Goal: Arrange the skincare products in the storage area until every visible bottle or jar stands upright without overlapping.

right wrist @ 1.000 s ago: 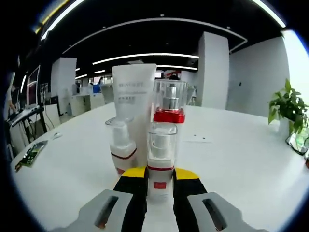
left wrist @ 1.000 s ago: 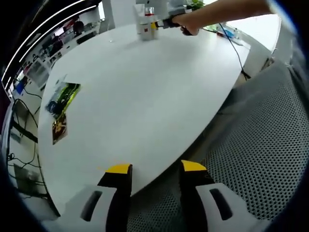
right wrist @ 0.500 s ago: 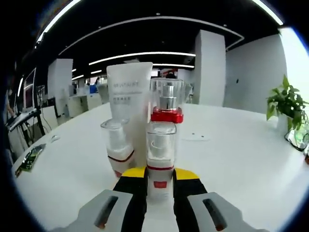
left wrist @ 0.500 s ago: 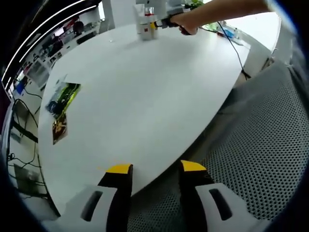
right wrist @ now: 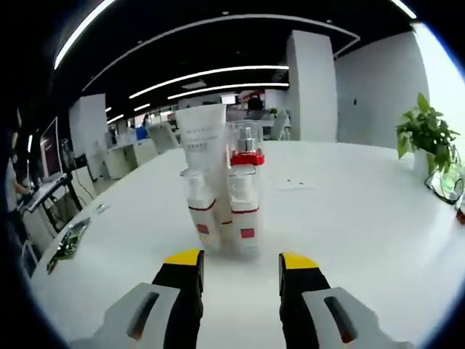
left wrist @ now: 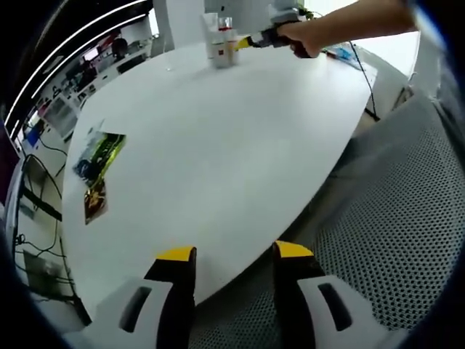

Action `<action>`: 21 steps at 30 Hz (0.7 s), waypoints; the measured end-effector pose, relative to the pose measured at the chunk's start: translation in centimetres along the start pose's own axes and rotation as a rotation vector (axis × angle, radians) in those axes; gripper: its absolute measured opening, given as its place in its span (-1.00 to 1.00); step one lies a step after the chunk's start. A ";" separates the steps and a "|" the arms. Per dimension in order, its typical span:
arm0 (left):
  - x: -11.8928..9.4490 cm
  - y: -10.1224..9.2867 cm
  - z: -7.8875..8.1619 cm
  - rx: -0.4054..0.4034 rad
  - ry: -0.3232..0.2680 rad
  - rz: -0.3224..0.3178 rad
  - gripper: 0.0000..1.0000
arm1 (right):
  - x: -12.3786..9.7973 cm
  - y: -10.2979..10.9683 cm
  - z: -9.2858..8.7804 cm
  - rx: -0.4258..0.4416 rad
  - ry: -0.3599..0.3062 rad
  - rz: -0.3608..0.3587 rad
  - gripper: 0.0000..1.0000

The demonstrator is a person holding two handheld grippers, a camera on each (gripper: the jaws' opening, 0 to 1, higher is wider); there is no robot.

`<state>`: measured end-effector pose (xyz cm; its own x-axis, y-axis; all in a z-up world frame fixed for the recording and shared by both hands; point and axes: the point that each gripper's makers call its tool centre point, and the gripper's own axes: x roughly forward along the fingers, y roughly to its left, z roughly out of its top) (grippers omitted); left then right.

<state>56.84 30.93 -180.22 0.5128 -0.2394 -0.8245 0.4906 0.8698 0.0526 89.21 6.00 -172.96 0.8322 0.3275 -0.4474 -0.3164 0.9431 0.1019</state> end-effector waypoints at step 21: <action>-1.2 0.3 3.1 0.104 -0.158 0.051 0.02 | -16.2 15.8 -8.9 -0.113 0.189 0.430 0.41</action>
<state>58.60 30.15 -177.45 0.6392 -0.2675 -0.7211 0.5267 0.8355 0.1569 66.67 15.07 -171.98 0.5206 0.6608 -0.5407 -0.6701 0.7087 0.2208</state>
